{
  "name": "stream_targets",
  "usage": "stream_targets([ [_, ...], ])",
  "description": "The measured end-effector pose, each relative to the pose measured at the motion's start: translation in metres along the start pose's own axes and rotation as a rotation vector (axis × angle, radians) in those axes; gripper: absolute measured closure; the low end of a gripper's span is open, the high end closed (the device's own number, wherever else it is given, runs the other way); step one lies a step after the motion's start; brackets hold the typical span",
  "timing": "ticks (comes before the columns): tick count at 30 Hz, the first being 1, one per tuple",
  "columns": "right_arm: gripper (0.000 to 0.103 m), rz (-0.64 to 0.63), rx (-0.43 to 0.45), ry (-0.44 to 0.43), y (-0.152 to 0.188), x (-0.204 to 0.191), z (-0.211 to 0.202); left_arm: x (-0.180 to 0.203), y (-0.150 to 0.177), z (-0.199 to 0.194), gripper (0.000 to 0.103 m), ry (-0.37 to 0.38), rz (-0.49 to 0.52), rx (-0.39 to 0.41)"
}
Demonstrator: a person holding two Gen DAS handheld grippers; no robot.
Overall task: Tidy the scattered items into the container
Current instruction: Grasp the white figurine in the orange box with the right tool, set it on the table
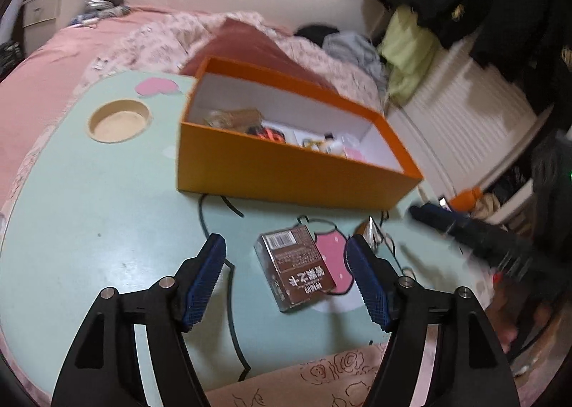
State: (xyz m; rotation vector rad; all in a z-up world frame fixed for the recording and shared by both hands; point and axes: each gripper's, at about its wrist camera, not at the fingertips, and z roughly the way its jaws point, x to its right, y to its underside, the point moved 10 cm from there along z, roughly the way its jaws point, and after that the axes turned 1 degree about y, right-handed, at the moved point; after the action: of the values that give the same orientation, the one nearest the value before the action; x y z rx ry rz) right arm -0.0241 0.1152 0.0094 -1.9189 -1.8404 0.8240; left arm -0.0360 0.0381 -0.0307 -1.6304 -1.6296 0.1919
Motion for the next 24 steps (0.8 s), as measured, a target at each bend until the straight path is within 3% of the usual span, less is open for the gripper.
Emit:
stream_targets([
  [3,0.058,0.033,0.031,-0.059,-0.043,-0.004,-0.017,-0.005,0.002,-0.005,0.032,-0.032,-0.01,0.03],
  [5,0.058,0.033,0.006,-0.081,-0.074,-0.008,-0.014,-0.005,0.004,-0.006,0.032,-0.035,-0.007,0.036],
  [7,0.06,0.008,-0.063,-0.049,-0.096,-0.009,0.007,-0.006,0.004,-0.006,0.032,-0.035,-0.009,0.034],
  [9,0.072,0.001,-0.16,-0.031,-0.106,-0.009,0.041,-0.008,0.005,-0.006,0.032,-0.036,-0.017,0.032],
  [12,0.076,0.031,-0.295,-0.053,-0.103,-0.007,0.086,-0.01,0.006,-0.005,0.032,-0.027,-0.032,0.029],
  [15,0.076,0.016,-0.382,-0.009,-0.093,-0.003,0.114,-0.011,0.008,-0.004,0.032,-0.02,-0.04,0.023],
  [22,0.073,-0.059,-0.455,0.066,-0.084,-0.001,0.126,-0.008,0.009,-0.005,0.032,-0.011,-0.036,0.023],
  [24,0.065,-0.091,-0.478,0.093,-0.083,0.0,0.127,-0.008,0.009,-0.005,0.032,-0.008,-0.035,0.022],
])
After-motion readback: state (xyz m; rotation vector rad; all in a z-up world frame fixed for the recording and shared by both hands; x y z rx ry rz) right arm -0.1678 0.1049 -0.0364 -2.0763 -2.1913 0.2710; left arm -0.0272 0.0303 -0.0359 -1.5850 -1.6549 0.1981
